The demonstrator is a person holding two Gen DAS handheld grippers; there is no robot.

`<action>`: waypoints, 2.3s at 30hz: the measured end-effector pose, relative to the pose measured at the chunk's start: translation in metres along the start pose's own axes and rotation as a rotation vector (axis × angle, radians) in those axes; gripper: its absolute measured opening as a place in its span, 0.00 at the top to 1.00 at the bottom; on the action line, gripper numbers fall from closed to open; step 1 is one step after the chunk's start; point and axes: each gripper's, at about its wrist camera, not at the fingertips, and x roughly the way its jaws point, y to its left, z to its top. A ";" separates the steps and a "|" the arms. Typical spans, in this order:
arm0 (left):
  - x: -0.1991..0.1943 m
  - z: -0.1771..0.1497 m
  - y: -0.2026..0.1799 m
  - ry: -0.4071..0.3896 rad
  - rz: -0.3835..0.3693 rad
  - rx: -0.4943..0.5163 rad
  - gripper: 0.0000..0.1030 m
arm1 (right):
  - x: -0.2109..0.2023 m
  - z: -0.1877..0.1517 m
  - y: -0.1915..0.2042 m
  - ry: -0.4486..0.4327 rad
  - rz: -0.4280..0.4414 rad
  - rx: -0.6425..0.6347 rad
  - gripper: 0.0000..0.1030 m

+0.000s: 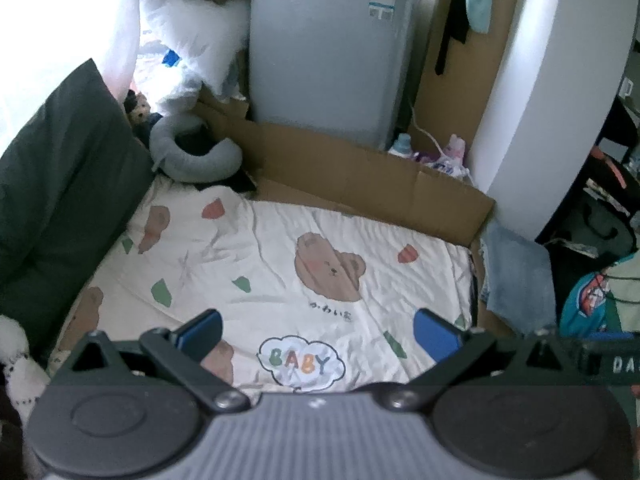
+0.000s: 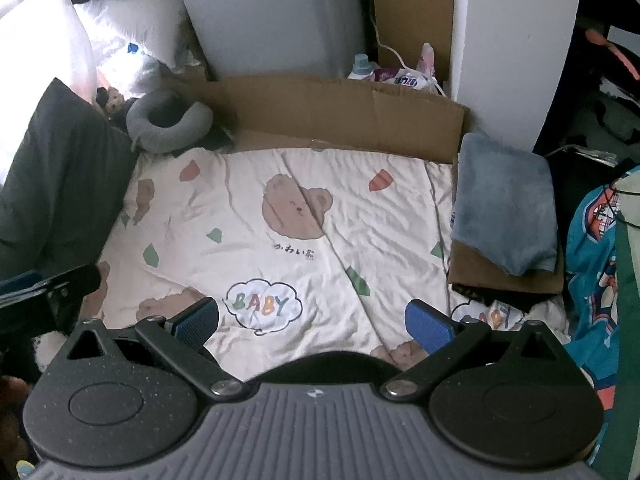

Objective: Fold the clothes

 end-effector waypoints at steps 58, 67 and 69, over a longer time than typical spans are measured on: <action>0.044 -0.016 -0.011 0.094 0.026 0.057 0.10 | 0.014 -0.012 -0.005 -0.011 0.012 -0.042 0.02; 0.046 -0.017 -0.012 0.104 0.024 0.052 0.10 | 0.014 -0.011 -0.004 -0.010 0.011 -0.042 0.02; 0.046 -0.017 -0.012 0.105 0.025 0.052 0.10 | 0.014 -0.011 -0.004 -0.011 0.010 -0.042 0.02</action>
